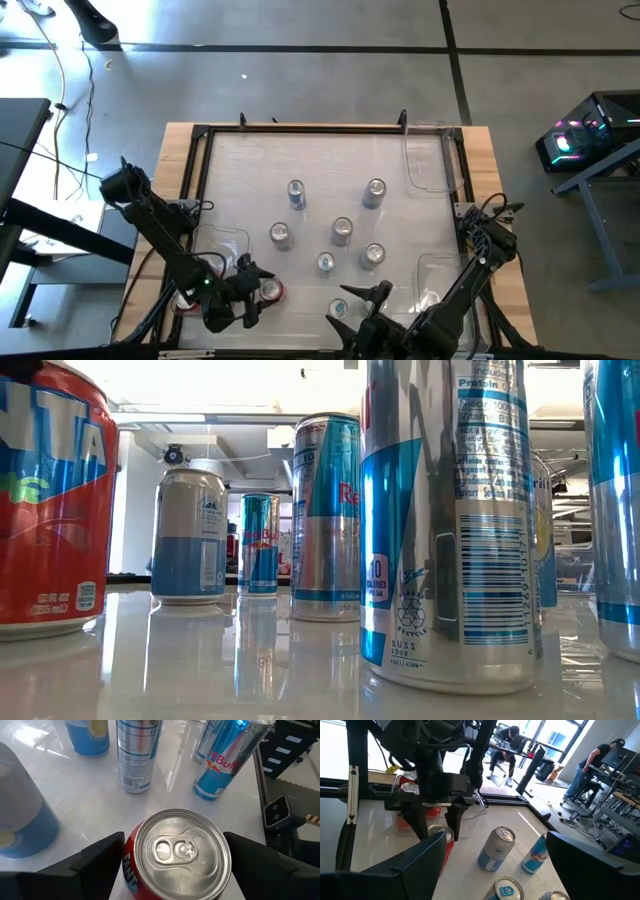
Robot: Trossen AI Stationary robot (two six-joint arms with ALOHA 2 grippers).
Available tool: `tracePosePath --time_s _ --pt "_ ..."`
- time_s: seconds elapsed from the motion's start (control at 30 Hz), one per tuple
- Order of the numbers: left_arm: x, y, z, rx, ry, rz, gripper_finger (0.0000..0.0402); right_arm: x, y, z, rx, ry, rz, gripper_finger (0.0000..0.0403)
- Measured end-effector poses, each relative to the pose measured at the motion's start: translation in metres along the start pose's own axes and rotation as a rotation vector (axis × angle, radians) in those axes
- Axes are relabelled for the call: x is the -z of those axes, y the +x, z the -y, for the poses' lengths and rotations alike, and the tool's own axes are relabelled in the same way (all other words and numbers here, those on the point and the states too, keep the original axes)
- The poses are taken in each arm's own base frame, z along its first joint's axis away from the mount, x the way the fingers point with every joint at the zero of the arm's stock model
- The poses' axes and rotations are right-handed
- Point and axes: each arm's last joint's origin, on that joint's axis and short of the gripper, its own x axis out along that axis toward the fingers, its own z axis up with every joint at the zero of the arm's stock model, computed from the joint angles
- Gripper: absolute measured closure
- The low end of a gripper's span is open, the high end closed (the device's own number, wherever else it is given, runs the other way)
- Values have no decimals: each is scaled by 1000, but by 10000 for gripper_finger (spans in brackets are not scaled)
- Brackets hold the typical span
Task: Sort soda cans
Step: Put the bottom right red soda can into the bottom left transparent bin
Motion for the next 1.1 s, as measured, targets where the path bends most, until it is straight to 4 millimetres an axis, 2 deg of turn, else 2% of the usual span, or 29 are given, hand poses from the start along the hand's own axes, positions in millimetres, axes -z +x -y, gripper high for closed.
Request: tracePosePath --time_s 0.4,0.63,0.77,0.9,1.0,1.1 --pt "-8 10 -5 9 58 -43 74 0 1 0 4 7 1 64" --pt "-12 15 -8 2 82 -46 112 0 1 0 7 7 2 64" --pt "-16 16 -9 -11 129 -38 116 0 1 0 7 5 2 64" --pt "-27 12 -4 7 207 -36 116 0 1 0 7 5 2 64" --pt "-49 -3 2 41 218 8 116 0 1 0 7 5 2 64" --pt "-66 -18 0 53 235 27 116 0 1 0 7 5 1 64"
